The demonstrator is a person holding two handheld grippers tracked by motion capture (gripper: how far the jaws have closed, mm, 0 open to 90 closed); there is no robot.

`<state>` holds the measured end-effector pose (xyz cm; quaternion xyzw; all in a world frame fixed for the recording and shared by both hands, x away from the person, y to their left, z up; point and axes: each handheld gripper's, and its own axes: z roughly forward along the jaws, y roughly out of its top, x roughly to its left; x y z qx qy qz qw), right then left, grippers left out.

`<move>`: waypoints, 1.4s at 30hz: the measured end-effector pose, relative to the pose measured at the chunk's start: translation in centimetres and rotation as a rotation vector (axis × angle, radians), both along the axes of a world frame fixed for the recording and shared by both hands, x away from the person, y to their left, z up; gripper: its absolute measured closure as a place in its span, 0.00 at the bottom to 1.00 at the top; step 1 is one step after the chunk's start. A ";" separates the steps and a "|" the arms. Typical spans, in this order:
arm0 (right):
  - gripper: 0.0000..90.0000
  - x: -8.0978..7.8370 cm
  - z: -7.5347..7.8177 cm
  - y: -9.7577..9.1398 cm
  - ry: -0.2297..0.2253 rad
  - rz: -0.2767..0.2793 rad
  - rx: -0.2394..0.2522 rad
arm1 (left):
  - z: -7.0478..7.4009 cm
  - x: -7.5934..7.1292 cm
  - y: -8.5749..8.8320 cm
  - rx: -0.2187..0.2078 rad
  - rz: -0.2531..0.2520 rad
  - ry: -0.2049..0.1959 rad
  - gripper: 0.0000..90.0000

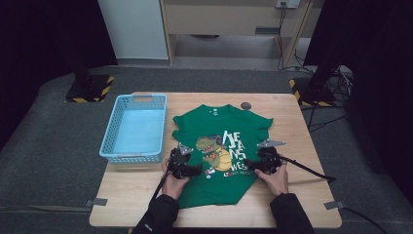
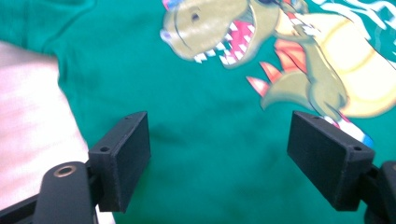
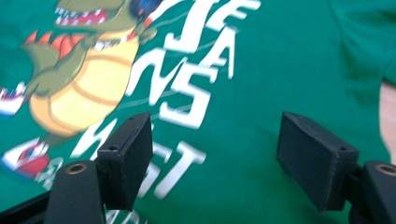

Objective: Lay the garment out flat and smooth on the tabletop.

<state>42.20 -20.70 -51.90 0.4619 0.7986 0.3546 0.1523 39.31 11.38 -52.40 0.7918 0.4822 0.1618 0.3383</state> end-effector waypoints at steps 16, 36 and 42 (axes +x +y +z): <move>0.28 -2.8 -1.2 0.8 -0.018 -0.036 -0.051 | -0.9 -1.6 1.0 0.054 0.004 -0.064 0.22; 0.26 -1.5 -1.3 1.7 -0.030 -0.017 -0.065 | 1.6 0.4 2.0 -0.038 0.054 -0.053 0.24; 0.27 -2.7 -1.5 0.8 -0.051 -0.027 -0.054 | 2.9 2.7 1.3 -0.046 0.061 -0.077 0.26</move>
